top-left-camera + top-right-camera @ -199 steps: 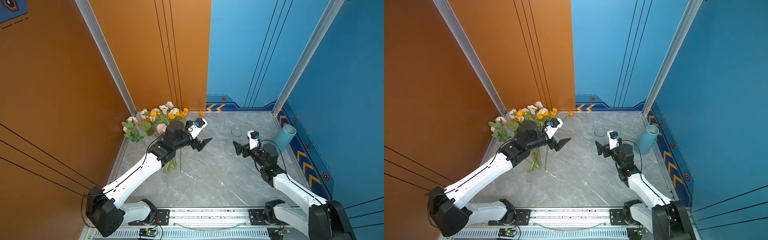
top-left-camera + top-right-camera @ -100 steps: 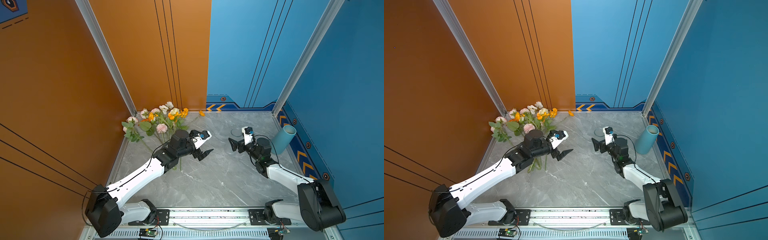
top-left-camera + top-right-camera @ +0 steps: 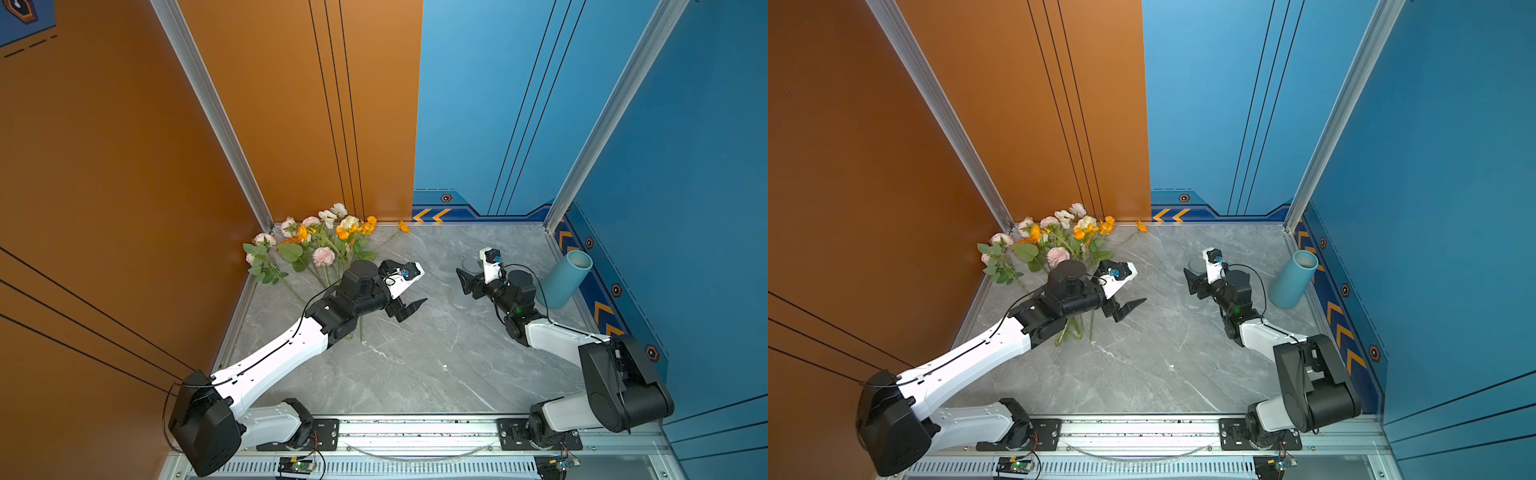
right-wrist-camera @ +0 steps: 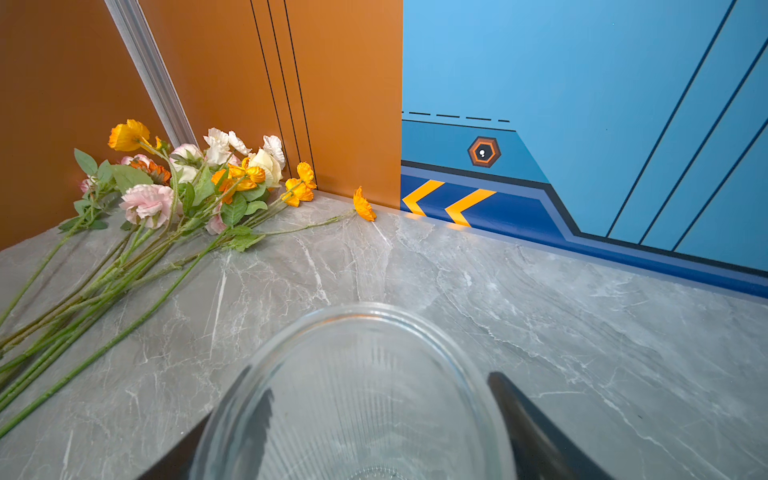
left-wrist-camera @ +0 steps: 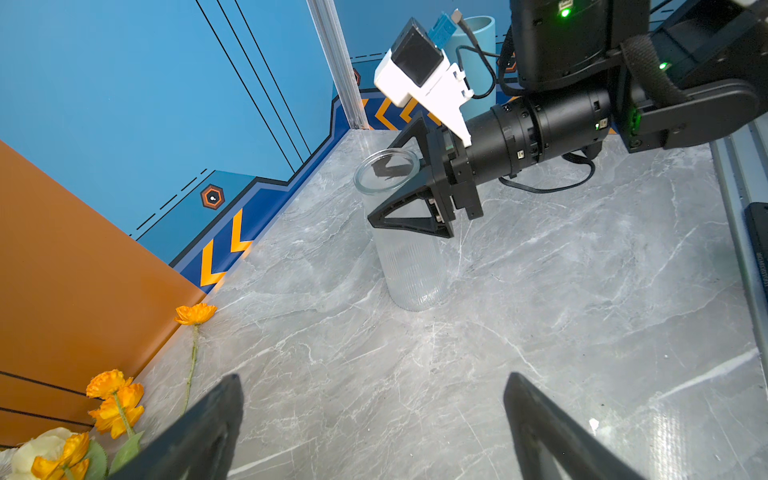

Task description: Arrange the flowers into the vase

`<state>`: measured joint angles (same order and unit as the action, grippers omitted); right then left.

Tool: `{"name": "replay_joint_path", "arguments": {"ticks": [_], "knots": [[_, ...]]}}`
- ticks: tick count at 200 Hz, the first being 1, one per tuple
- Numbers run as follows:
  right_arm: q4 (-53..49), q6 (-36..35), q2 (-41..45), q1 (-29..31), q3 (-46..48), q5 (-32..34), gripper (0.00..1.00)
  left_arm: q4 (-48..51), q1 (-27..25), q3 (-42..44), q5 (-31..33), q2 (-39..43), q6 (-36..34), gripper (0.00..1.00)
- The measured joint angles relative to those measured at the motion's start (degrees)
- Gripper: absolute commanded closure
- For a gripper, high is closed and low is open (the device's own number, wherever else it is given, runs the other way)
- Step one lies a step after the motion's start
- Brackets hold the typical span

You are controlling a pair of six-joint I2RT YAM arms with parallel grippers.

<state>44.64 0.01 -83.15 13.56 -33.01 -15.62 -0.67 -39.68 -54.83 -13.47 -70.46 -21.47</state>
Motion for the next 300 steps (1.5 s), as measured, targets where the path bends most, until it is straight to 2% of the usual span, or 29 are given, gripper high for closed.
{"name": "replay_joint_path", "arguments": {"ticks": [24,53,86,115,179,221,264,300], "knots": [[0.15,-0.22,-0.11,0.04,-0.22,0.35,0.36,0.0,-0.22,0.0,0.2,0.0,-0.15,0.02],[0.22,-0.22,-0.11,0.07,-0.22,0.31,0.49,0.0,-0.44,0.0,0.61,0.02,-0.17,0.02],[0.39,0.17,-0.11,0.83,-0.22,0.17,0.54,0.02,-0.63,0.15,0.61,0.83,-0.15,0.02],[0.44,0.74,-0.11,4.33,-0.33,0.2,0.57,0.17,-0.63,0.26,1.16,2.29,-0.13,0.02],[2.47,3.1,-2.91,13.51,-4.02,0.2,0.59,3.63,0.57,-0.39,5.75,2.91,0.22,0.02],[5.55,4.42,-9.92,17.97,-8.0,0.44,0.6,6.67,5.99,-6.08,9.16,-0.24,4.04,0.02],[6.51,4.46,-12.66,20.28,-10.12,0.66,0.6,8.55,10.36,-9.05,10.25,-3.23,8.35,0.02],[4.76,3.21,-12.76,20.98,-11.13,0.9,0.53,9.81,12.02,-9.16,9.35,-4.57,10.86,0.02]]}}
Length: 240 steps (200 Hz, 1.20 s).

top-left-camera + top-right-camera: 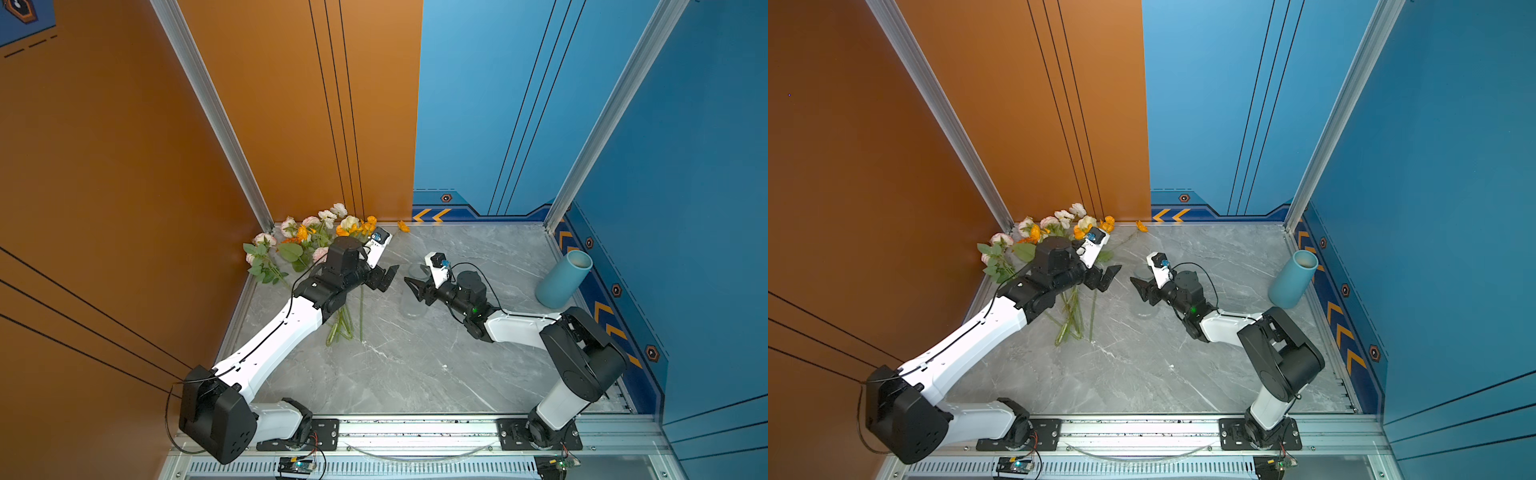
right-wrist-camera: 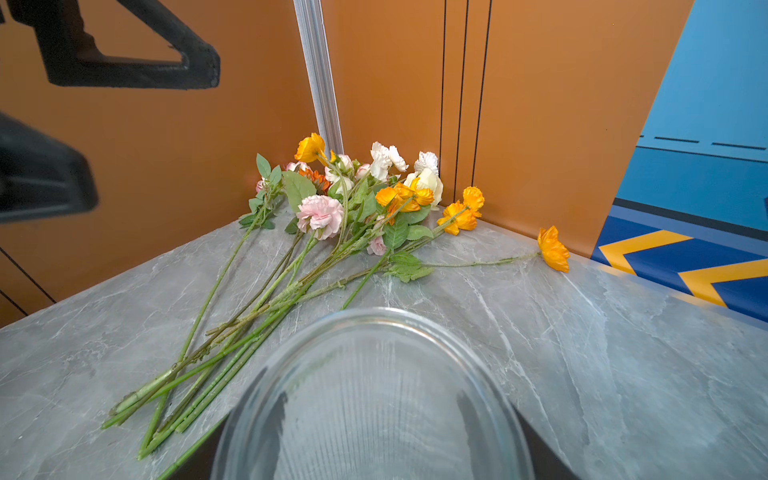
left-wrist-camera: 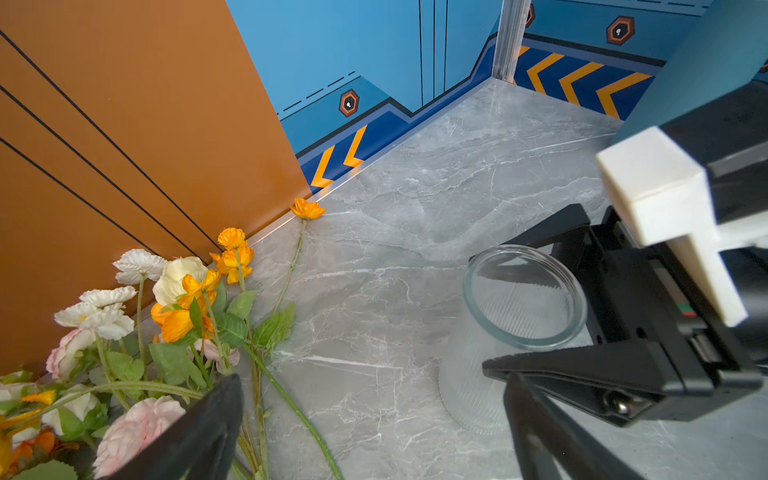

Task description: Arrange the flowers into the vase

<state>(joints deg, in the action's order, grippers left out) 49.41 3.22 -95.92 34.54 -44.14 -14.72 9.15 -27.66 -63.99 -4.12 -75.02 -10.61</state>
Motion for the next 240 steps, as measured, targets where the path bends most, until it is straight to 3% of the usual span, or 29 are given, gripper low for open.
{"name": "replay_joint_path", "arguments": {"ticks": [53,91,129,183,219,240], "knots": [[-6.88,-6.08,0.0,3.52,-3.48,2.82,0.45,0.85,1.95,-1.09,-1.03,-0.85,3.1,0.02],[-6.86,-6.21,0.02,4.04,-3.48,3.8,0.41,2.71,7.93,-4.39,-1.77,-5.77,7.96,0.0],[-7.04,-6.08,0.02,3.96,-3.48,4.83,0.18,3.98,13.0,-4.79,-2.34,-8.17,11.43,0.01],[-7.06,-6.29,0.02,3.39,-3.48,6.03,0.06,6.01,13.16,-6.14,-0.68,-9.38,13.68,0.0],[-9.64,-6.47,2.01,3.37,-2.58,6.1,0.0,9.22,15.78,-8.98,3.67,-12.68,17.62,0.12],[-12.17,-6.58,5.51,3.39,-0.35,6.4,0.0,12.44,17.92,-12.09,5.68,-16.33,19.1,0.36]]}}
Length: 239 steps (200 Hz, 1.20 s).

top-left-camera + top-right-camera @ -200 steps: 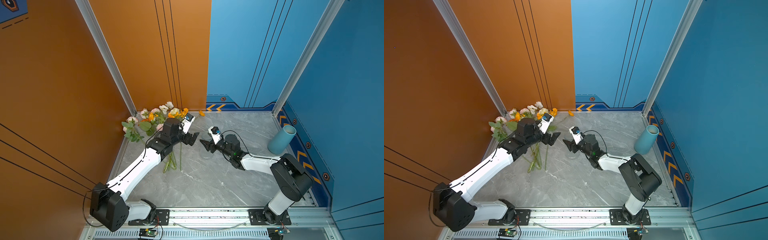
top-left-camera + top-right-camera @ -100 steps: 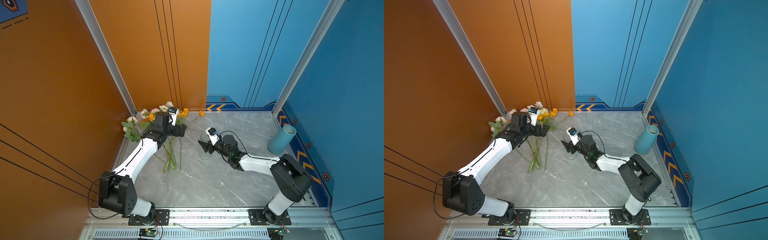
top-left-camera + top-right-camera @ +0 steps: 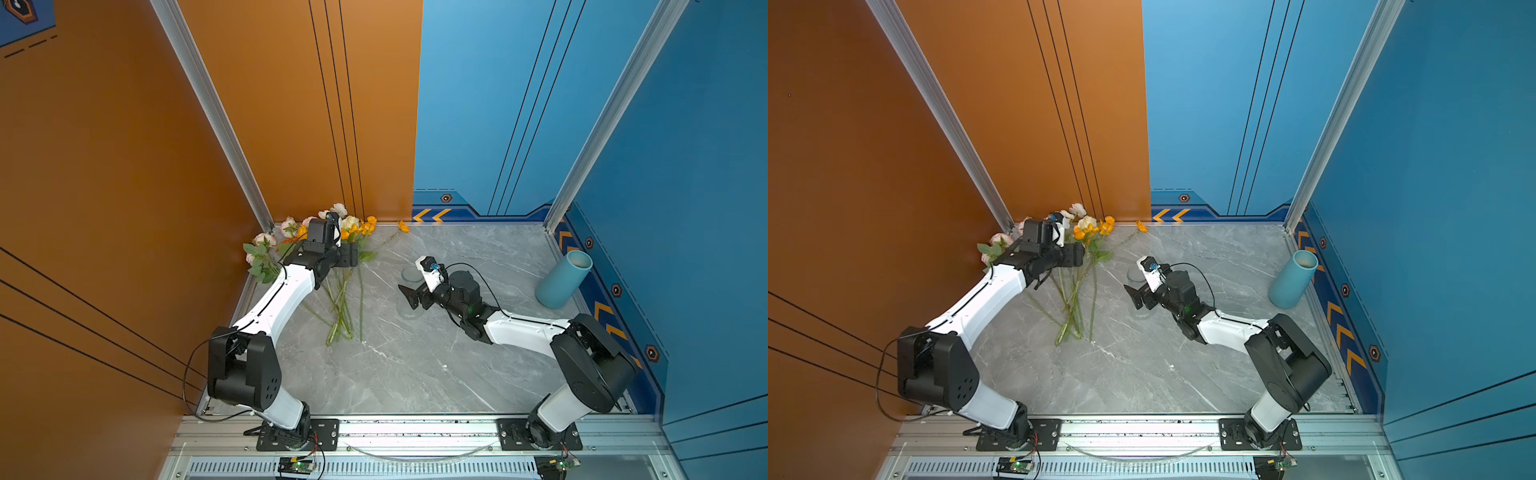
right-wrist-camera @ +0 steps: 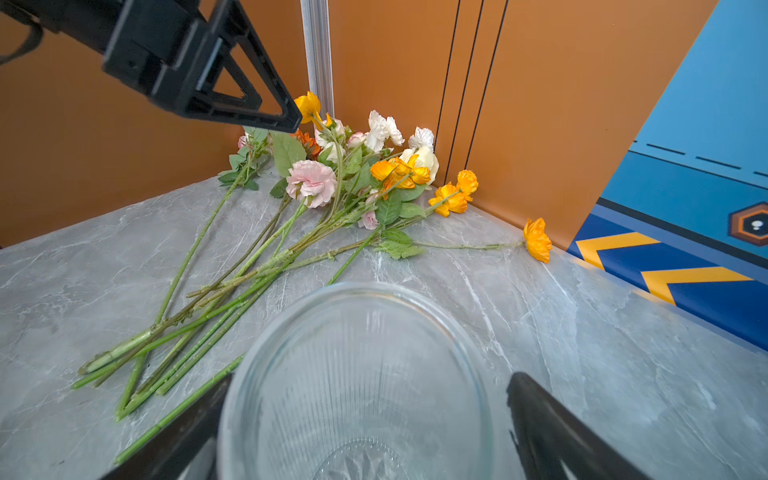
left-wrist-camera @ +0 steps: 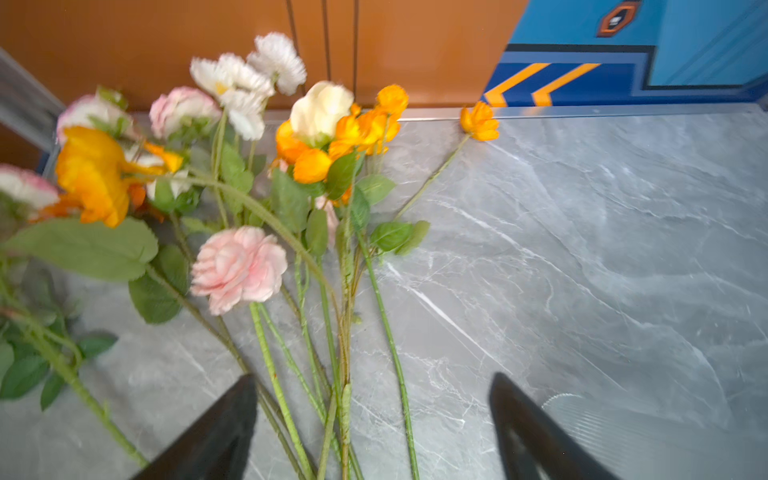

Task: Arrange the flowers into the vase
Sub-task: 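Lower the left gripper onto the orange flower stems and close it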

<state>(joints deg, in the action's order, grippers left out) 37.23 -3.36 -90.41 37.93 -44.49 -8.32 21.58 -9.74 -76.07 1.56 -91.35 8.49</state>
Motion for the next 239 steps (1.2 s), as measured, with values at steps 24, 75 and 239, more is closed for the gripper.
{"name": "replay_joint_path", "arguments": {"ticks": [24,75,239], "knots": [[-3.02,-0.92,5.25,0.0,3.41,1.22,0.0,3.13,1.73,-3.34,-0.07,-5.2,1.33,0.51],[-13.81,-0.11,16.22,4.26,4.68,1.57,0.0,9.27,1.86,-6.19,-0.02,-13.18,1.62,0.51],[-27.08,10.71,-0.48,23.02,-17.99,6.88,0.0,18.78,-1.9,-12.92,1.46,-23.06,-1.57,0.6]]}}
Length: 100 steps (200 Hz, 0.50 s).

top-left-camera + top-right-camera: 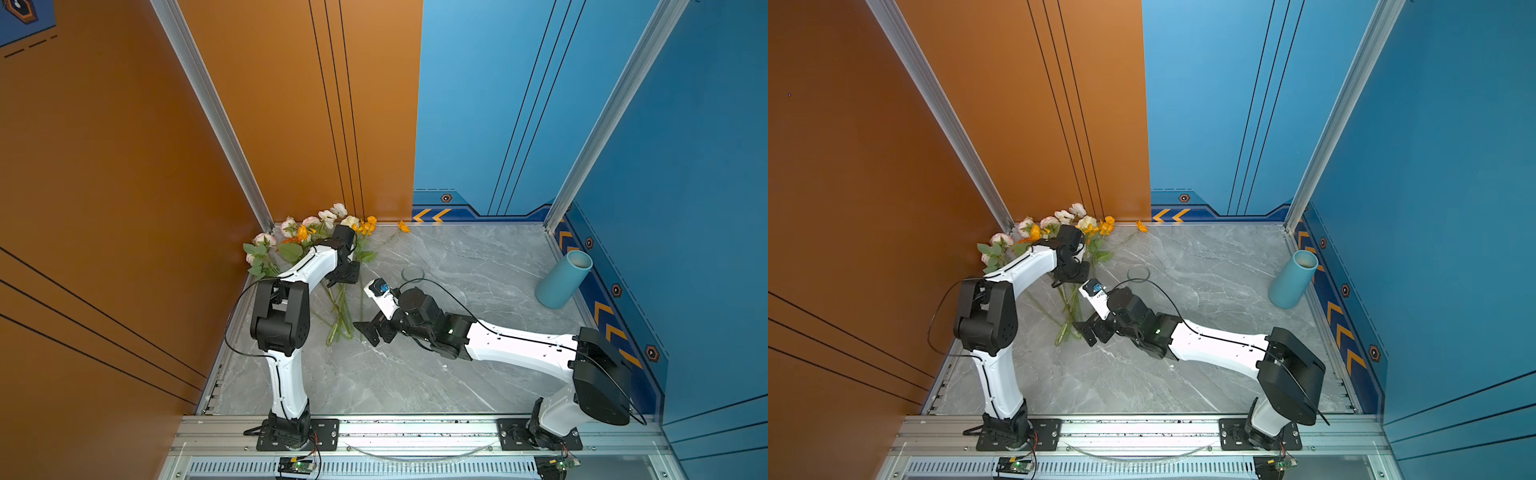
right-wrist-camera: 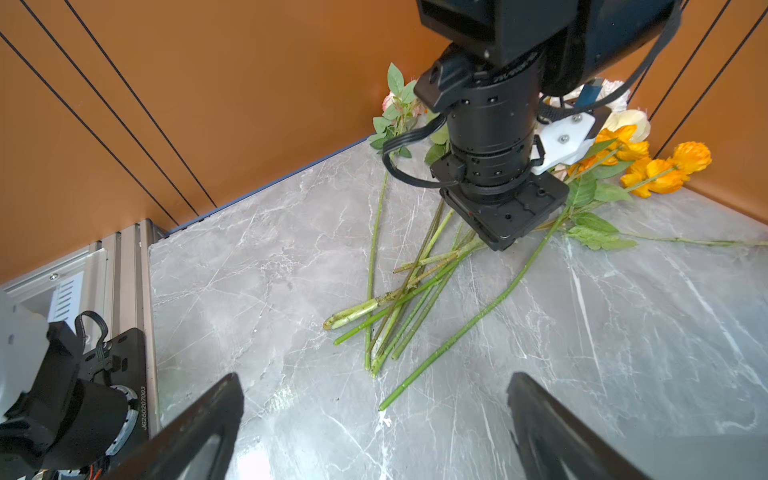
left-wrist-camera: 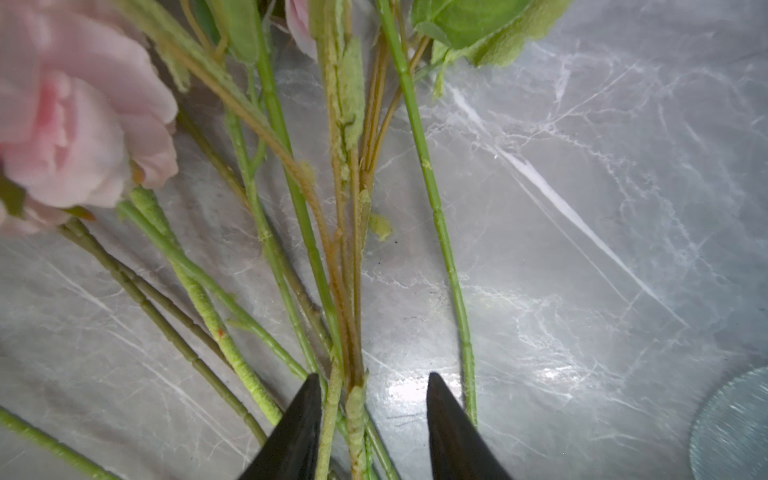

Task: Arrange the flowers into the vase
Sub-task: 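Lower the left gripper onto the orange flower stems and close it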

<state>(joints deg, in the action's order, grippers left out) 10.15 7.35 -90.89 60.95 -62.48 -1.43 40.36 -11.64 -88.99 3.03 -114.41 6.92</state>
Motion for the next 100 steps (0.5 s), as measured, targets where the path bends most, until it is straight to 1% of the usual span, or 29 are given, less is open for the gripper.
{"name": "replay_joint_path", "arguments": {"ticks": [20,43,62,71,81,100], "knots": [[-0.13,0.24,0.02,0.0,0.0,0.0,0.0,1.2,0.0,-1.2,0.04,-1.42,-0.09,0.64],[-0.09,0.24,0.17,-0.35,0.2,0.0,0.0,2.05,0.0,-1.53,0.52,-2.73,-0.46,0.66],[-0.11,0.46,0.72,-1.01,0.55,-0.02,0.0,2.97,0.0,-1.57,0.94,-3.45,-0.83,0.72],[-0.07,0.61,0.9,-1.36,0.57,-0.02,0.0,3.28,0.0,-1.57,1.09,-3.58,-0.85,0.75],[-0.07,0.7,0.98,-1.68,0.57,-0.04,0.0,3.54,0.0,-1.57,1.14,-3.63,-1.2,0.82],[-0.09,1.11,1.14,-2.08,0.66,-0.04,0.0,3.98,0.0,-1.86,1.29,-3.63,-1.38,0.91]]}}
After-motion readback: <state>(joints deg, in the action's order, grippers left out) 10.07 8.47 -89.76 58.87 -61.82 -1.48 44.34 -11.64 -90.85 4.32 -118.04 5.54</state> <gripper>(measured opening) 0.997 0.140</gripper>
